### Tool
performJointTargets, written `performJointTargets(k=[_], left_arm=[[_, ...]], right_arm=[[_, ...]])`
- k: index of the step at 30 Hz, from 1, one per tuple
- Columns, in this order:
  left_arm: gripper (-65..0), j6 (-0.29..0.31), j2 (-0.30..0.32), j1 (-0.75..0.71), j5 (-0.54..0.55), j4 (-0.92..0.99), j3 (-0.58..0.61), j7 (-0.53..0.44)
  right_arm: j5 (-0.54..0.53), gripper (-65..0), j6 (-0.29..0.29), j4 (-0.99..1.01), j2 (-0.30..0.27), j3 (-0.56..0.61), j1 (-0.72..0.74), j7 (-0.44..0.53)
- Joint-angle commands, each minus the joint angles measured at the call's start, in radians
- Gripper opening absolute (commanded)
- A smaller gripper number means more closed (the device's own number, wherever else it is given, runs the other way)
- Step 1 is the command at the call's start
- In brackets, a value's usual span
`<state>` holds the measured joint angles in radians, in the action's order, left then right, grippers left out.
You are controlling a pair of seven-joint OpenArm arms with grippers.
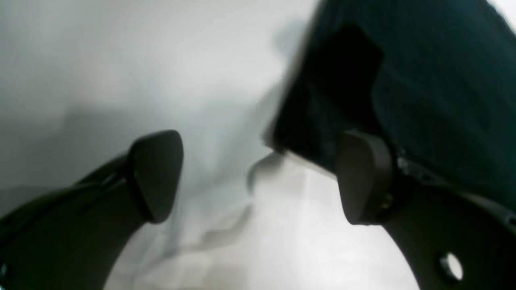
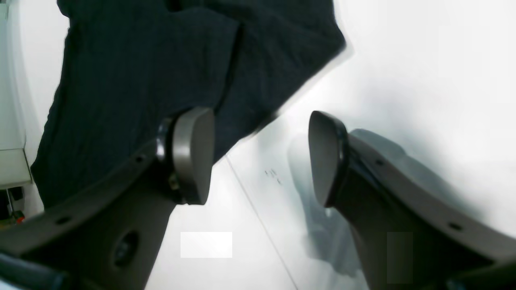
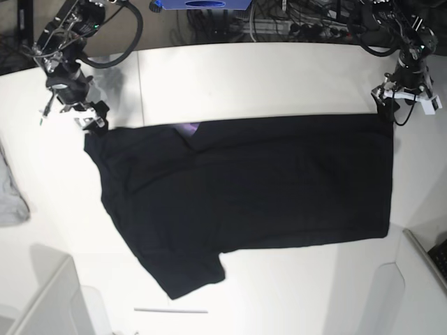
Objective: Fold the T-shirt properly
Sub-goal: 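Release the shirt and move both grippers back to the collar edge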
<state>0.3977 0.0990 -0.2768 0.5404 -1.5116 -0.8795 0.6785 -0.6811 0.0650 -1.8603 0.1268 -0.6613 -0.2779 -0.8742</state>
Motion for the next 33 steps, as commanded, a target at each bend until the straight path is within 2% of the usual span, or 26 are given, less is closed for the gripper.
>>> performJointTargets(k=[1,4,5,8,11,21,26,28,32,33], left_arm=[[-8.2,0.008,0.012,0.009,-0.003,-0.014,-0.007,-0.019],[-9.4,0.008,0.011,0.026,-0.007,-0.013,-0.007,-0.018],[-12.3,0.008,0.011,0.03,-0.009,-0.011,-0.007,-0.018],[-27.2,0.008,0.012,0.049,-0.009,0.015,-0.007,-0.013],[-35.2,0.008,0.018,0.063,-0.009,0.05,0.009,-0.015],[-36.0,0.008,0.025,0.069,-0.009,0.064,0.079,-0.018],[-36.7,0.008,0.023,0.069,-0.009,0.064,0.079,-0.018],[-42.5,0.008,0.023,0.069,-0.009,0.064,0.079,-0.016],[-65.0,0.008,0.025,0.069,-0.009,0.065,0.079,-0.013],[-65.0,0.008,0.025,0.069,-0.009,0.065,0.079,-0.013]], right_arm=[[-0.016,-30.2,0.012,-0.017,-0.008,-0.004,0.004,0.016],[-0.016,-30.2,0.012,-0.015,-0.008,-0.004,0.006,0.016],[-0.016,-30.2,0.012,-0.014,-0.008,-0.004,0.007,0.016],[-0.016,-30.2,0.012,-0.014,-0.008,-0.004,0.007,0.048],[-0.016,-30.2,0.012,-0.012,-0.008,-0.004,0.004,0.077],[-0.015,-30.2,0.012,-0.011,-0.008,-0.004,0.002,0.082],[-0.022,-29.9,0.012,0.095,-0.017,-0.005,0.019,0.085],[-0.024,-29.7,0.012,0.144,-0.022,-0.005,0.027,0.086],[-0.024,-29.6,0.014,0.216,-0.023,-0.005,0.061,0.086],[-0.021,-29.6,0.014,0.232,-0.025,-0.005,0.075,0.086]])
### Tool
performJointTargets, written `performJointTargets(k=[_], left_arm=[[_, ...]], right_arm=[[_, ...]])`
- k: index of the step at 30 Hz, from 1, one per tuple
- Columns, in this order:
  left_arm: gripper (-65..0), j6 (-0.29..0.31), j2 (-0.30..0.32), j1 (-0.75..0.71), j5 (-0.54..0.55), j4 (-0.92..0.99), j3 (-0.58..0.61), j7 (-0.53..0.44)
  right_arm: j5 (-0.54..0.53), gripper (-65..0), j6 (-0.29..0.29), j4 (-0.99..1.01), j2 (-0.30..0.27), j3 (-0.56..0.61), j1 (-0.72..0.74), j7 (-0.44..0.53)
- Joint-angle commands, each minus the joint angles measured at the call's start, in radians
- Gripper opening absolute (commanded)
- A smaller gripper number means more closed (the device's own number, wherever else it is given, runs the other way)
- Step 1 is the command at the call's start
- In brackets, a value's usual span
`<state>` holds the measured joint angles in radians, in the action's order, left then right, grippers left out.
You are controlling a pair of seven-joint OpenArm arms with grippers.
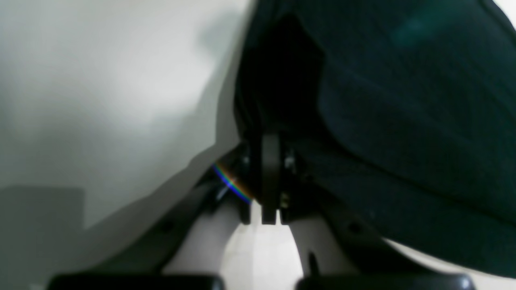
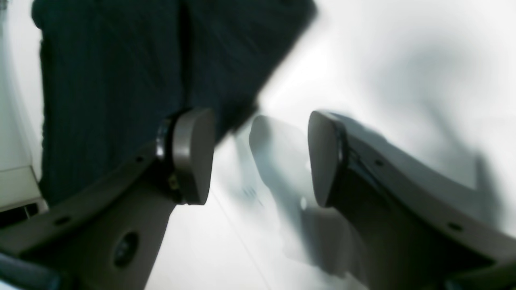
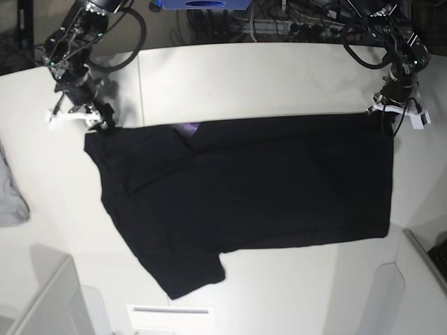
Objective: Fold the T-shirt properly
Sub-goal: 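Release the shirt and move both grippers back to the collar edge, then grasp the collar edge with both grippers and drag it back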
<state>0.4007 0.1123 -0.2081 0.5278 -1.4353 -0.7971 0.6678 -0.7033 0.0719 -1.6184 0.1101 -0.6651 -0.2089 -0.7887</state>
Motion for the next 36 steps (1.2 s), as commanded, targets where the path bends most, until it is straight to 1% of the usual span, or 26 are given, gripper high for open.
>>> performJointTargets(k=[1,4,10,11,12,13,14,16,17,18,20,21,24,25,26,28,30,31,34,36], left_arm=[[-65.0,0.005,0.011,0.0,0.004,-0.011,-0.003,-0.003],[-65.0,0.005,0.011,0.0,0.004,-0.011,-0.003,-0.003],[-65.0,0.005,0.013,-0.004,0.004,-0.011,-0.003,-0.003],[-65.0,0.005,0.013,-0.004,0.004,-0.012,-0.003,-0.003],[-65.0,0.005,0.013,-0.006,0.004,-0.012,-0.003,-0.001],[-65.0,0.005,0.013,-0.006,0.004,-0.014,-0.003,-0.001],[-65.0,0.005,0.013,-0.007,0.004,-0.017,-0.003,-0.001],[-65.0,0.005,0.013,-0.011,0.004,-0.02,-0.003,-0.001],[-65.0,0.005,0.014,-0.012,0.004,-0.022,-0.003,-0.001],[-65.0,0.005,0.014,-0.012,0.004,-0.022,-0.003,-0.001],[-65.0,0.005,0.028,-0.015,0.004,-0.034,-0.003,0.0],[-65.0,0.004,0.034,-0.027,0.004,-0.048,-0.002,0.0],[-65.0,0.002,0.04,-0.054,0.005,-0.103,-0.003,0.007],[-65.0,0.002,0.042,-0.054,0.004,-0.123,-0.009,0.031],[-65.0,0.002,0.048,-0.049,0.004,-0.143,-0.014,0.079],[-65.0,0.002,0.069,-0.044,0.01,-0.184,-0.014,0.158],[-65.0,0.0,0.071,-0.044,0.01,-0.236,-0.014,0.195],[-65.0,0.0,0.071,-0.049,0.01,-0.259,-0.014,0.198],[-65.0,0.0,0.071,-0.055,0.007,-0.325,-0.023,0.261],[-65.0,0.002,0.069,-0.067,0.012,-0.35,-0.063,0.297]], right_arm=[[0.003,-29.6,0.007,0.005,-0.008,-0.002,0.018,0.001],[0.004,-30.0,0.007,0.043,-0.023,-0.002,0.053,0.005],[0.006,-30.3,0.007,0.096,-0.023,0.009,0.078,0.082],[0.006,-30.6,0.007,0.109,-0.025,0.009,0.084,0.087],[0.006,-32.7,0.007,0.123,-0.033,0.009,0.084,0.09],[0.004,-36.3,0.007,0.134,-0.043,0.009,0.084,0.09],[0.001,-42.6,0.007,0.145,-0.053,0.011,0.093,0.09],[0.0,-58.7,0.01,0.149,-0.057,0.009,0.101,0.09],[0.0,-65.0,0.021,0.148,-0.057,0.009,0.104,0.09],[0.0,-65.0,0.032,0.135,-0.059,0.001,0.107,0.084],[-0.002,-65.0,0.032,0.089,-0.059,0.001,0.102,0.081],[0.0,-65.0,0.021,0.057,-0.059,0.001,0.098,0.07],[0.0,-65.0,-0.051,-0.03,-0.057,0.001,0.098,-0.016],[-0.002,-65.0,-0.07,-0.058,-0.057,0.001,0.102,-0.044],[-0.002,-65.0,-0.082,-0.084,-0.057,0.001,0.105,-0.065],[-0.002,-65.0,-0.09,-0.135,-0.057,0.0,0.107,-0.093],[-0.002,-65.0,-0.091,-0.19,-0.053,0.0,0.104,-0.122],[-0.002,-65.0,-0.093,-0.214,-0.051,-0.002,0.099,-0.14],[-0.003,-65.0,-0.163,-0.306,-0.049,-0.026,0.079,-0.214],[-0.003,-65.0,-0.171,-0.336,-0.049,-0.055,0.075,-0.257]])
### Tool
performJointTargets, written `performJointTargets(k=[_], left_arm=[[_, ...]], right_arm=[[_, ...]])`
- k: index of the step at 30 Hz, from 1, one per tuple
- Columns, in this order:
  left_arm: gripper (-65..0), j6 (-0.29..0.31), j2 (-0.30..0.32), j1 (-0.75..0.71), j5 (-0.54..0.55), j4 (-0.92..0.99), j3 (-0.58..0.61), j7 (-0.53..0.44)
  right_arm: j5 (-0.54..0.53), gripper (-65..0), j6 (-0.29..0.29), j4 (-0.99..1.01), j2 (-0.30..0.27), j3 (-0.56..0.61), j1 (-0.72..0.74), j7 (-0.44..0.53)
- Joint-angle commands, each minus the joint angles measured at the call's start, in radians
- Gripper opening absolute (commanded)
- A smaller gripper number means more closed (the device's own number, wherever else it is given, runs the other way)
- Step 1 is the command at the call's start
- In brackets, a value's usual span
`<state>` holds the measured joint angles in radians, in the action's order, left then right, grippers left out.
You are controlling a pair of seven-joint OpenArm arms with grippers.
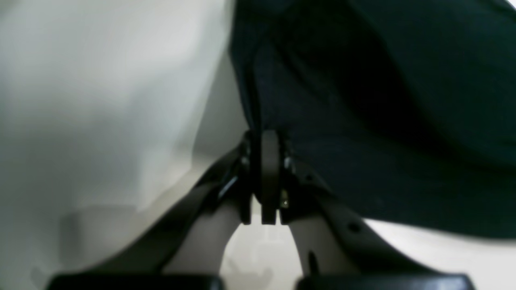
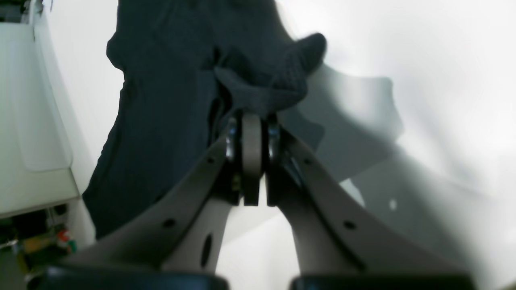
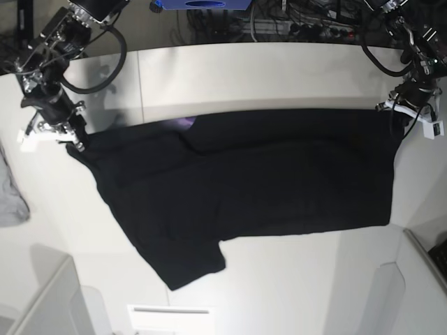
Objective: Fold the T-shirt properly
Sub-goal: 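Grasp the collar edge with both grippers and drag it back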
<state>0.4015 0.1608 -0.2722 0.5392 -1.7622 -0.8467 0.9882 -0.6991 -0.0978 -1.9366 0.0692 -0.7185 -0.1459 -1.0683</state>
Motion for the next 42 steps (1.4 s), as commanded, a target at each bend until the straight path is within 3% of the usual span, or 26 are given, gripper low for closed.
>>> performJointTargets(k=[1,6,12,16,24,29,42], left_arm=[[-65.0,0.003,0.019,-0.006,0.0,-0.031,-0.027,-0.018],[-65.0,0.004,0.019,-0.065,0.0,-0.046,-0.035,-0.021],[-65.0,0.006,0.016,-0.14,0.0,-0.055,-0.039,-0.024],[-65.0,0.006,0.016,-0.184,0.0,-0.055,-0.036,-0.025],[-65.0,0.067,-0.016,-0.233,-0.008,-0.054,-0.044,-0.028],[-65.0,0.066,-0.025,-0.29,-0.008,-0.044,-0.039,-0.145],[-65.0,0.066,-0.025,-0.339,-0.008,-0.043,-0.039,-0.151]], right_arm=[[-0.008,-65.0,-0.001,-0.021,-0.009,-0.014,0.007,0.001],[-0.008,-65.0,0.0,-0.021,-0.007,-0.083,-0.034,-0.074],[-0.008,-65.0,0.007,-0.017,-0.01,-0.095,-0.105,-0.074],[-0.001,-65.0,0.063,-0.016,-0.009,-0.095,-0.131,-0.074],[0.002,-65.0,0.068,-0.008,-0.01,-0.097,-0.166,-0.072],[0.0,-65.0,0.069,-0.007,-0.009,-0.092,-0.214,-0.019],[0.0,-65.0,0.071,0.019,-0.007,-0.091,-0.269,-0.006]])
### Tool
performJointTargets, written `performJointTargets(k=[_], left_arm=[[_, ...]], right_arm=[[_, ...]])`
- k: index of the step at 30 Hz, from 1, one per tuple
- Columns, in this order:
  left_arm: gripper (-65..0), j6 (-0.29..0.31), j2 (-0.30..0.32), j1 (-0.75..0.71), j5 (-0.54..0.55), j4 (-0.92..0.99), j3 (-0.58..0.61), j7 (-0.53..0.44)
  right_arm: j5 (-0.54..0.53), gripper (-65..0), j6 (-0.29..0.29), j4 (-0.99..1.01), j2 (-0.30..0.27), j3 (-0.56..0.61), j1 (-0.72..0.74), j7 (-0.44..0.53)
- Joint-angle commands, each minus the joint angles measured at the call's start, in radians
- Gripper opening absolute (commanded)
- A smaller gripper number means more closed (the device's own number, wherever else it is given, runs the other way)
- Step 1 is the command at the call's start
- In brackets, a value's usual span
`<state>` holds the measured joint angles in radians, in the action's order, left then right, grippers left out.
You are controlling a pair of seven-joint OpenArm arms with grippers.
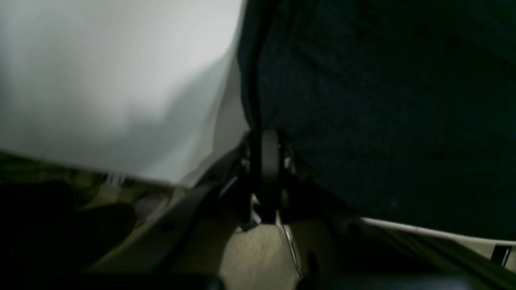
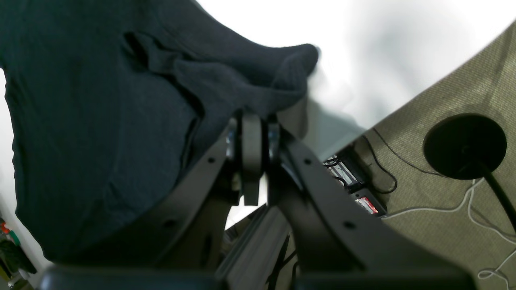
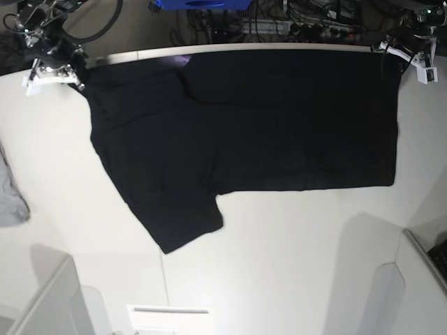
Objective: Fold the T-shirt properly
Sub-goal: 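Grasp the collar edge with both grippers and drag it back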
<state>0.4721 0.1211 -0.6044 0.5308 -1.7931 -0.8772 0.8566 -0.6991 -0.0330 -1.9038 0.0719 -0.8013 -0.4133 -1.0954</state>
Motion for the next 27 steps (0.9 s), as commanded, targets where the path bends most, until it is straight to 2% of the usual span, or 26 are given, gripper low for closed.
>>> performJointTargets(k=[1,20,21,25,27], left_arm=[[-65.0,-0.005,0.015,-0.013,0.001,-0.012,-0.009,-0.02],[-65.0,-0.009,0.013,-0.018,0.001,-0.012,-0.017,-0.02],[-59.4,-0.009,0.013,-0.018,0.001,-0.014,-0.017,-0.02],[-33.9,-0.009,0.013,-0.019,0.001,-0.014,-0.018,-0.02],[-25.7,-0.009,0.013,-0.019,0.001,-0.014,-0.02,-0.02]], right_arm=[[0.0,-65.0,0.006,-0.013,-0.01,-0.005,-0.008,0.024],[-0.001,-65.0,0.006,-0.012,-0.01,-0.013,-0.011,0.019],[-0.003,-62.7,0.006,-0.012,-0.01,-0.013,-0.011,0.019],[-0.004,-31.5,0.005,-0.013,-0.008,-0.014,-0.014,0.019],[-0.004,-24.9,0.005,-0.013,-0.008,-0.014,-0.02,0.019]])
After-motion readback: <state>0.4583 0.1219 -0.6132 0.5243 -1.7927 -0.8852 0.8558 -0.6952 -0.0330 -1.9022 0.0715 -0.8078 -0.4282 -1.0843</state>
